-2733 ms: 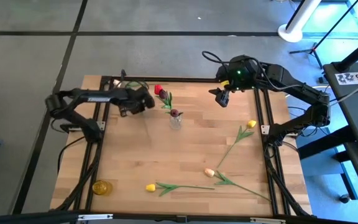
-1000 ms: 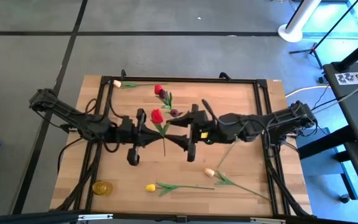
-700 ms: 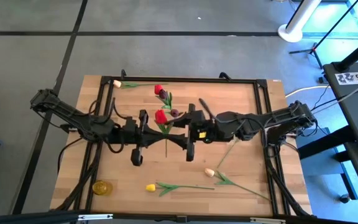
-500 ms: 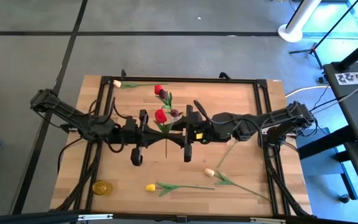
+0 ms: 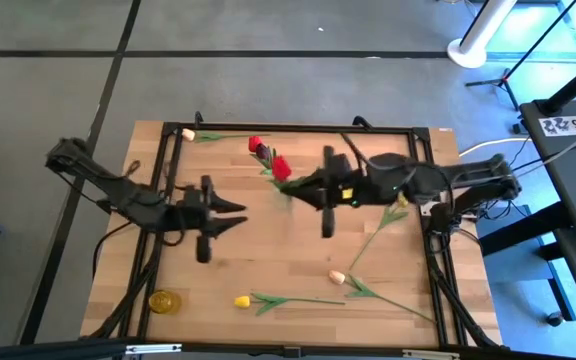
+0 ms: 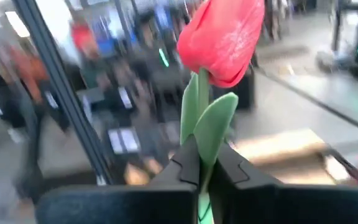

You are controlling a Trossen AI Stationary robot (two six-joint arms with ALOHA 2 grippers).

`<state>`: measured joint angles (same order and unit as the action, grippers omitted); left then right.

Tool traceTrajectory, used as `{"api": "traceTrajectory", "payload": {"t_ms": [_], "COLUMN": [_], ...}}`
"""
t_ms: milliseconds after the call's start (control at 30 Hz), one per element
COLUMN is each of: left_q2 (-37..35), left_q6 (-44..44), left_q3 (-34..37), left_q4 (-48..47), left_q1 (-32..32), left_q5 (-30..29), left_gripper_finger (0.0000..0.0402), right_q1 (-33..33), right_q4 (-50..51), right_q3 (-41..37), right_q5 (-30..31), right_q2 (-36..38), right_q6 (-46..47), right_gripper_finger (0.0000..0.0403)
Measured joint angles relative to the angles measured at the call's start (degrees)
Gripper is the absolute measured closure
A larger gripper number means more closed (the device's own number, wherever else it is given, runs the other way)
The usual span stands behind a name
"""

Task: Sort flowers into vase by color
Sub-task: Put the red flower into the transparent vase

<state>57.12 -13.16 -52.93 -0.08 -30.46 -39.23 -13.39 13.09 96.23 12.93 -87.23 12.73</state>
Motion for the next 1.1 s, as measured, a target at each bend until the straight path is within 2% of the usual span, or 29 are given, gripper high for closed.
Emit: {"api": "traceTrajectory", "payload": {"t_ms": [67,133,300,367,500,567,667,833,1100], "left_q2": [-2.81,-5.02,-6.62,-6.5,-6.13,-6.07,-6.1,-6.09,-6.07], "left_q6": [-5.82,-11.17,-18.35,-20.19,-26.03,-28.95,-33.03,-35.6,-46.12], "left_q3": [-0.02,-0.02,-0.02,0.0,0.95,1.55,2.93,7.15,13.92], "left_q4": [-5.29,-10.15,-16.12,-18.39,-23.84,-25.96,-28.04,-28.41,-28.79], "left_q1": [-1.66,-3.22,-6.35,-6.78,-6.11,-5.39,-4.09,-3.23,-3.48], "left_q5": [-1.56,-2.41,-5.8,-7.42,-9.14,-7.82,-5.19,-3.33,0.0], "left_gripper_finger": [0.0286,0.0287,0.0298,0.0302,0.0306,0.0306,0.0306,0.0306,0.0306], "right_q1": [0.01,-0.1,2.08,4.96,10.85,13.02,15.19,16.95,17.59], "right_q4": [8.07,10.33,-2.02,-7.96,-17.67,-25.99,-32.43,-37.35,-37.8], "right_q3": [-0.52,-2.93,-14.51,-19.91,-28.03,-30.18,-32.26,-32.16,-32.26], "right_q5": [0.86,4.71,14.63,14.4,12.32,10.34,8.32,6.85,6.54], "right_q2": [1.65,4.13,13.91,16.25,16.33,15.41,12.92,9.86,5.42], "right_q6": [-1.16,-3.06,-7.03,-7.11,-6.56,-6.6,-6.61,-7.47,-6.48], "right_gripper_finger": [0.0392,0.0397,0.0396,0.0398,0.0398,0.0399,0.04,0.0401,0.0401]}}
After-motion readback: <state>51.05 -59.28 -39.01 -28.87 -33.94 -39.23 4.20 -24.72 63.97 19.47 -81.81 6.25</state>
